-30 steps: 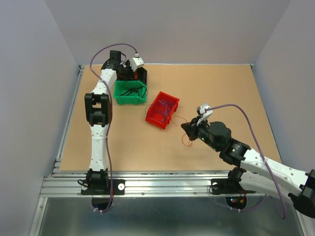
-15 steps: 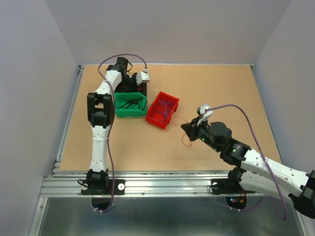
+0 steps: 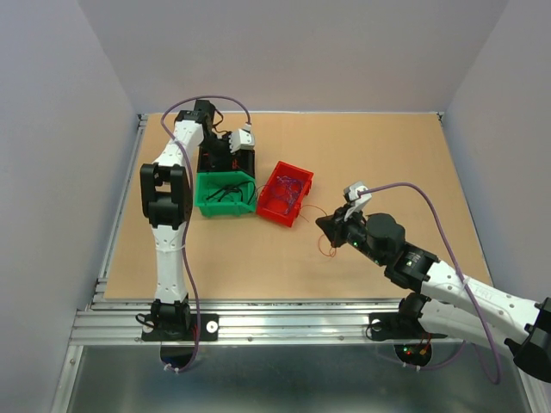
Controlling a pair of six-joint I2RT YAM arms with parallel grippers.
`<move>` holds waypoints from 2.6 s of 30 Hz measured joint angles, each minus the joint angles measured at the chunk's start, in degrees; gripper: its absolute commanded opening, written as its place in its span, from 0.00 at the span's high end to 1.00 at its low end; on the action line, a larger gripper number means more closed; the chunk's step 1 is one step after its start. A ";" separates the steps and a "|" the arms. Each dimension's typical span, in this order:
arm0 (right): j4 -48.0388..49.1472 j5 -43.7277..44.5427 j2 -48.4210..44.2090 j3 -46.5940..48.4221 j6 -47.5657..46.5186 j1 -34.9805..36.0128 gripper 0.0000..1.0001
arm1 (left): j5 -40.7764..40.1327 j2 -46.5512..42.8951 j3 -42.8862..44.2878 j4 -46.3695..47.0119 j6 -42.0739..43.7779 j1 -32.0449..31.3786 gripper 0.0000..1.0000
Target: Untangle the cables
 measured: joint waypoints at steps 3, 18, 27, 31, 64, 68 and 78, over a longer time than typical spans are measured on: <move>0.00 0.00 0.59 0.00 0.00 0.00 0.99 | -1.57 -0.02 0.22 -0.96 0.20 -0.02 0.48; 0.00 -0.02 1.11 0.00 0.04 0.00 0.99 | -5.55 -3.30 0.85 -1.53 -1.62 -0.26 0.38; 0.00 -0.07 1.07 0.00 0.07 0.00 0.99 | -8.44 -3.74 0.85 0.17 -3.65 -1.22 0.73; 0.00 -0.07 1.03 0.00 0.07 0.00 0.99 | -8.72 -0.09 0.85 0.85 -4.35 -1.53 0.82; 2.69 -1.46 -1.99 6.05 1.75 -0.02 0.99 | 19.28 -62.34 -62.47 56.50 -35.43 -15.28 0.26; 5.51 -4.22 -0.96 9.07 2.45 0.00 1.00 | 20.65 -62.47 -69.16 65.99 -43.78 -20.96 0.26; 14.78 -11.06 4.76 9.62 2.62 0.00 0.99 | 24.35 -59.93 -73.75 82.40 -58.14 -26.34 0.27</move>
